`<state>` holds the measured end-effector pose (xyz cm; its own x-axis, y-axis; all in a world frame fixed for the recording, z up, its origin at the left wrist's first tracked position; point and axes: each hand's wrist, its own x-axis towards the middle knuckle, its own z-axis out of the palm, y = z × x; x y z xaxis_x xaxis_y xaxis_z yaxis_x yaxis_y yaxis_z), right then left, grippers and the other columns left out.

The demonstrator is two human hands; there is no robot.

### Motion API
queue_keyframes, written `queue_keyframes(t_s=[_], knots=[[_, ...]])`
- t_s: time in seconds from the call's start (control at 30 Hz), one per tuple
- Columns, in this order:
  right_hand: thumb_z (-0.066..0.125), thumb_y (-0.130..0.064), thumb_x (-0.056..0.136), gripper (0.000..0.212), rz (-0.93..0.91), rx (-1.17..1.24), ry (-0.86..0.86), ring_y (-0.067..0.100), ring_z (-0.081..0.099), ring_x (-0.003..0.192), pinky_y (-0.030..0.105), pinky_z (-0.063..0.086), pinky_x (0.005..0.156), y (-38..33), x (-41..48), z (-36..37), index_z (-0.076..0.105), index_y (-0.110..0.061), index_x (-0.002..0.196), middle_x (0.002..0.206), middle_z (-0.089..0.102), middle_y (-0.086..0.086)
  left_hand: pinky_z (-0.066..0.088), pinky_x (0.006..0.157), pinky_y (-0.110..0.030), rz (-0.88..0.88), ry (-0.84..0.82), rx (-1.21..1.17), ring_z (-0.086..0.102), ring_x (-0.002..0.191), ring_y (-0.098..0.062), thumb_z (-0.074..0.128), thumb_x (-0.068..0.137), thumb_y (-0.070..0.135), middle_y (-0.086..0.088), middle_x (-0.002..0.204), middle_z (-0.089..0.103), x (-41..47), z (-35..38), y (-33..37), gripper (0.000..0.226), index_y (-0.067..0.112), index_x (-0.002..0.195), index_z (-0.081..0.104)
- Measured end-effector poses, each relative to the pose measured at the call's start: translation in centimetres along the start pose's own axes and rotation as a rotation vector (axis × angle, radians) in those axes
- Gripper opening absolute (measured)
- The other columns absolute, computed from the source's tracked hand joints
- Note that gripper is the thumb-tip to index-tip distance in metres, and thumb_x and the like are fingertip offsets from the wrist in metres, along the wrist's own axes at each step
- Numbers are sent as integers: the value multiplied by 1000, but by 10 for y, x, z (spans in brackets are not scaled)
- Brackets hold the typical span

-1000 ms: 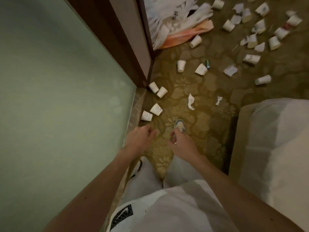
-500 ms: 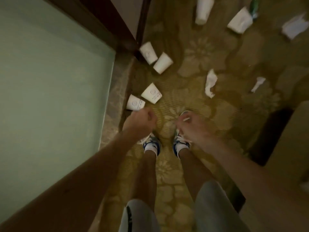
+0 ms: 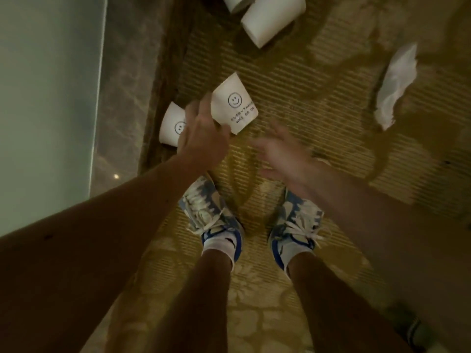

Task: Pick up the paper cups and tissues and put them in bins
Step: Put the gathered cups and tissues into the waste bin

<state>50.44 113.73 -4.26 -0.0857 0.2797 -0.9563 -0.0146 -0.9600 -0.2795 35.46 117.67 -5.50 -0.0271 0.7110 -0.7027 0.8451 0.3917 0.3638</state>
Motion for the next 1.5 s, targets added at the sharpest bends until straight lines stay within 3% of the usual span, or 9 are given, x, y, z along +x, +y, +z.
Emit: queue_keyframes(t_s=[0.17,0.3,0.5,0.6,0.7,0.97,1.17,1.27,1.5], knots=[[61,-27,93,87,-136,-58,10,12,37,135,40,38,110,-20,6,-5,1,-36,155,159,22,-12,36,95,-34,118,109,-38,42,129,-24,46,101,25,-11,150,34,4,-1,17,55,15,151,25],[58,-22,97,76,-74,-114,14,8,51,114,35,45,94,-11,20,15,9,-32,155,147,45,-12,36,78,-28,25,98,-143,53,97,-19,46,102,24,-7,110,56,2,18,-18,30,9,129,47],[74,-37,84,65,8,-225,10,13,68,99,30,58,78,-5,15,-11,47,-22,141,121,66,-2,39,51,-11,155,-84,-264,52,59,5,40,105,26,8,71,52,-17,18,-20,22,15,91,53],[72,-40,84,40,50,-290,-104,13,72,93,34,59,81,-3,9,-9,63,-19,118,104,74,-1,43,56,-16,150,-91,-272,54,63,3,43,104,25,10,74,55,-29,8,-25,20,18,93,58],[69,-36,88,18,-11,-280,-74,8,72,82,24,59,65,-5,5,2,66,-24,101,98,74,-3,52,76,-34,13,53,-302,61,91,-15,46,102,29,-1,108,60,-37,-2,-36,21,19,115,60],[61,-34,95,7,-57,-239,32,-3,66,65,15,49,47,2,10,2,61,-30,89,89,69,-9,40,101,-41,-64,198,-18,46,128,-27,60,93,22,-8,151,31,-25,-3,-63,73,25,154,20],[59,-37,95,28,86,-66,35,14,67,91,25,56,62,11,9,-6,63,-19,117,108,71,3,32,107,-41,-172,198,-13,41,133,-29,63,93,28,-12,149,35,-11,9,-62,80,17,155,13],[58,-38,95,31,118,-8,36,17,66,98,29,56,67,15,8,-8,62,-19,120,112,70,3,34,109,-42,-261,192,-58,42,134,-29,67,90,32,-13,144,45,-5,11,-61,70,13,146,29],[58,-39,95,26,160,247,10,17,67,100,34,56,77,9,4,-8,63,-21,113,103,73,-2,51,74,-26,-194,75,-103,64,86,-18,54,98,41,-5,90,68,-8,-3,-54,33,12,92,68]])
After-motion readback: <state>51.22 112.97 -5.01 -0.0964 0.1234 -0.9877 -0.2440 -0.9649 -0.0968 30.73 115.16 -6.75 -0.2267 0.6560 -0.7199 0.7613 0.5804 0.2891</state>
